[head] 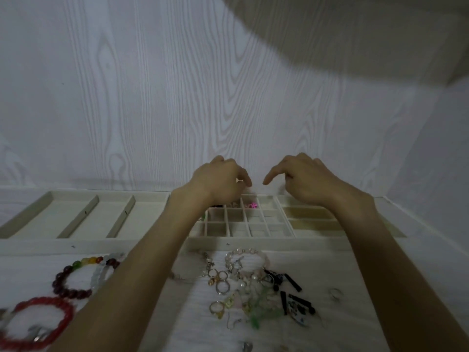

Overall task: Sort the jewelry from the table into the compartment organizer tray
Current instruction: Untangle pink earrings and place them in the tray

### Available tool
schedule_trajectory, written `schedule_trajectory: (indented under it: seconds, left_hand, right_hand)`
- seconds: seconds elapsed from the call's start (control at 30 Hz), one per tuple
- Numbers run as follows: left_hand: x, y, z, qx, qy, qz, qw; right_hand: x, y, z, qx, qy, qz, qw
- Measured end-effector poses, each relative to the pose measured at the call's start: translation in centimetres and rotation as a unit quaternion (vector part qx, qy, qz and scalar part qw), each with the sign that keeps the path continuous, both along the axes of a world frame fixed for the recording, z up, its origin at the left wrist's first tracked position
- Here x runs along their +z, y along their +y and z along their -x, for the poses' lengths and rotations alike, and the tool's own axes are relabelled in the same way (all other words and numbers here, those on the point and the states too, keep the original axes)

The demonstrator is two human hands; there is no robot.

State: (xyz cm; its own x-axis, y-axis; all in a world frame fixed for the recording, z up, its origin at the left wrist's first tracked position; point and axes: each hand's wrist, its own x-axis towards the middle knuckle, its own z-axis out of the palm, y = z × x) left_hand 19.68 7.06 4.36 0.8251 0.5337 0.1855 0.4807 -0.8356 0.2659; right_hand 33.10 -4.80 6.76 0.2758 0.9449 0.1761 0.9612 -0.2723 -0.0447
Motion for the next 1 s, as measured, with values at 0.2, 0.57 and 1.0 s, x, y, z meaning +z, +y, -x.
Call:
schedule_trajectory:
  seconds: [0.2, 0.57, 1.0]
  left_hand:
    - [-0.3, -2.6, 5.4, -0.014, 0.029, 0.043, 0.999]
    - [-4.8, -6.6, 11.2, -0.017, -0.125, 0.127, 0.984]
    - [-7.7, -9.8, 10.6, -0.105, -0.166, 0.199, 0.960]
  right_hand:
    - [-0.3, -4.6, 0.2, -0.006, 0.063, 0.039, 0.997]
    - [-4.8, -9.1, 5.7, 0.128, 0.247, 0.063, 0.959]
    - [-8.2, -9.4, 5.4, 0.128, 0.319, 0.034, 0.938]
